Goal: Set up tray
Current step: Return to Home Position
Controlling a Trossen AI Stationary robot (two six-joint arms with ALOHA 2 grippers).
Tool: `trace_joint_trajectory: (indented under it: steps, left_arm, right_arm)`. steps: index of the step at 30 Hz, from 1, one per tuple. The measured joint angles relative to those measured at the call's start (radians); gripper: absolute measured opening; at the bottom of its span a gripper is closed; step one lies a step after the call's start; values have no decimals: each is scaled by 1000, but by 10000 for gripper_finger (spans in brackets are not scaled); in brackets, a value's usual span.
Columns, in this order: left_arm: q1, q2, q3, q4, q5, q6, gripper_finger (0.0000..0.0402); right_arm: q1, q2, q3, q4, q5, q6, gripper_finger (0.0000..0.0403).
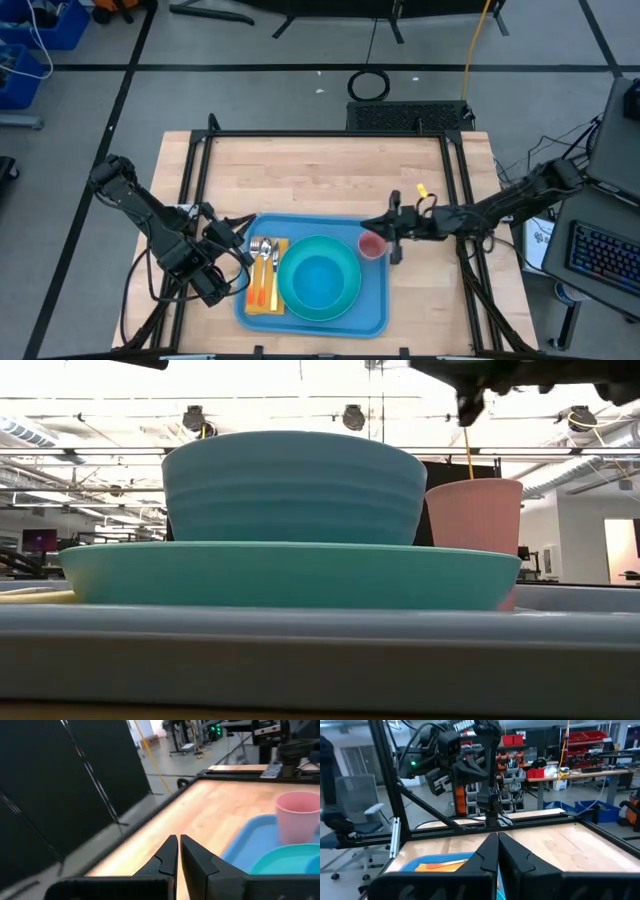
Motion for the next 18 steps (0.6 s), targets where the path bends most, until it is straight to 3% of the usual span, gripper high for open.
trace_joint_trajectory:
  steps: [3, 13, 18]
  left_arm:
    - [-1, 7, 0, 94, 33, 46, 5]
    - [-11, 44, -3, 457, 151, 459, 3]
    - [1, 43, -81, 705, 203, 640, 4]
  right_arm:
    - [10, -82, -58, 1, 0, -1, 0]
    - [56, -265, -236, 29, 28, 23, 0]
    - [76, -318, -302, 33, 27, 26, 0]
